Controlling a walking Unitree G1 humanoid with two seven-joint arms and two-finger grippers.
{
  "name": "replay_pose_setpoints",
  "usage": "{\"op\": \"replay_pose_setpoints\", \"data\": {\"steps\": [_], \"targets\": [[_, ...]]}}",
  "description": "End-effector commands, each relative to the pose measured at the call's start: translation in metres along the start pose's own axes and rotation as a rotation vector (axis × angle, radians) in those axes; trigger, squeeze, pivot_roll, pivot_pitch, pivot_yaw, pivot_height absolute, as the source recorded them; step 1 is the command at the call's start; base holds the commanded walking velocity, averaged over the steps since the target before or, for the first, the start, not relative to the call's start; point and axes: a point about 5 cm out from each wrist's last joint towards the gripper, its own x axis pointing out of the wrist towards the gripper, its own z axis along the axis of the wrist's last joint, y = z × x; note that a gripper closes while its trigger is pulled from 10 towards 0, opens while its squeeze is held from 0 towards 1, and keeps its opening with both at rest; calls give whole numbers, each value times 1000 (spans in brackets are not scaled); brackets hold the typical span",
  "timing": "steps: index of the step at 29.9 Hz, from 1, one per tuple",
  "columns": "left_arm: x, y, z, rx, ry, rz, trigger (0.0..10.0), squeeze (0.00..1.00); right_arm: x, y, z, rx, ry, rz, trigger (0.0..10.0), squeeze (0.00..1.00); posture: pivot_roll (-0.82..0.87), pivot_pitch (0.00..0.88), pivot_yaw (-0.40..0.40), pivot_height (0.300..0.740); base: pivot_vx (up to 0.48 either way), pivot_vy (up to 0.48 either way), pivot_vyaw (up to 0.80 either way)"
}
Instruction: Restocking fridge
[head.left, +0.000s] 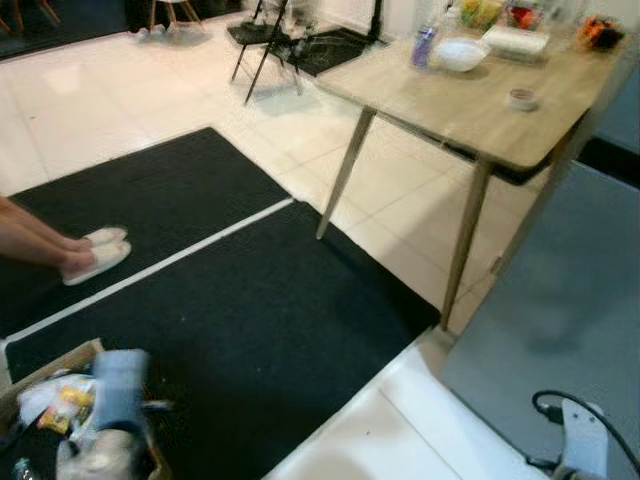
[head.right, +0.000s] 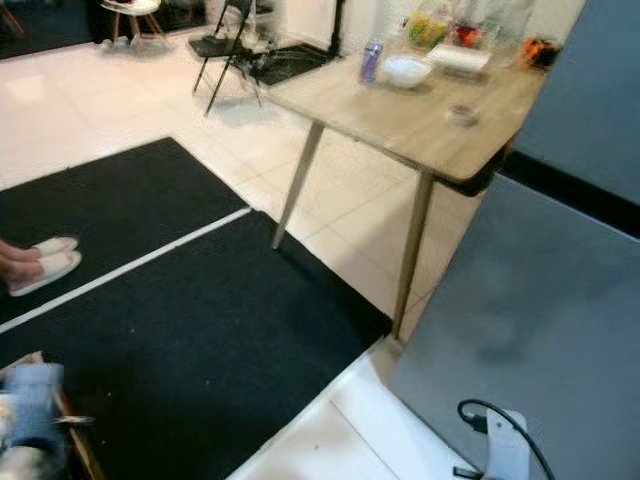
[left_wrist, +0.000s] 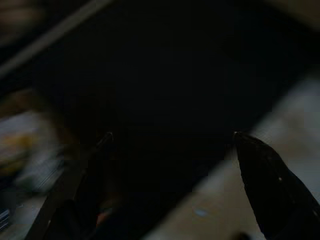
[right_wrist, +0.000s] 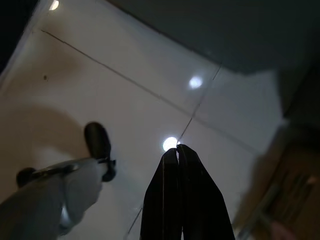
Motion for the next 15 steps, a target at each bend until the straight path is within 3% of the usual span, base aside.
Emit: {"op": "replay_pose_setpoints", "data": {"steps": [1, 2, 4, 8, 11, 14, 15], "targets": [[-3, -19, -21, 25, 102, -65, 10000, 0, -1, -1, -17, -6, 55, -5, 10000, 0, -18, 11, -25, 740, 0, 0, -756], [-3, -19, -21, 25, 102, -65, 10000, 0, -1, -1, -17, -6, 55, -5, 10000, 0, -18, 11, -25, 740, 0, 0, -756], [-8, -34, -42, 52, 193, -97, 10000, 0, -2, 5, -27, -18, 72, 10, 10000, 0, -29, 0, -28, 740, 0, 0, -759], [-30, -51, -82, 120, 370, -146, 10000, 0, -3, 19, -41, -95, 106, 70, 10000, 0, -38, 0, -32, 740, 0, 0, 0], [-42, -55, -100, 111, 446, -152, 10000, 0, -4, 21, -46, -104, 119, 81, 10000, 0, -37, 0, -35, 740, 0, 0, 0], [-63, -59, -125, 26, 548, -122, 10000, 0, -5, 23, -52, -123, 136, 87, 10000, 0, -39, 0, -34, 740, 0, 0, 0], [-63, -59, -125, 26, 548, -122, 10000, 0, -5, 23, -52, -123, 136, 87, 10000, 0, -39, 0, -34, 740, 0, 0, 0]]}}
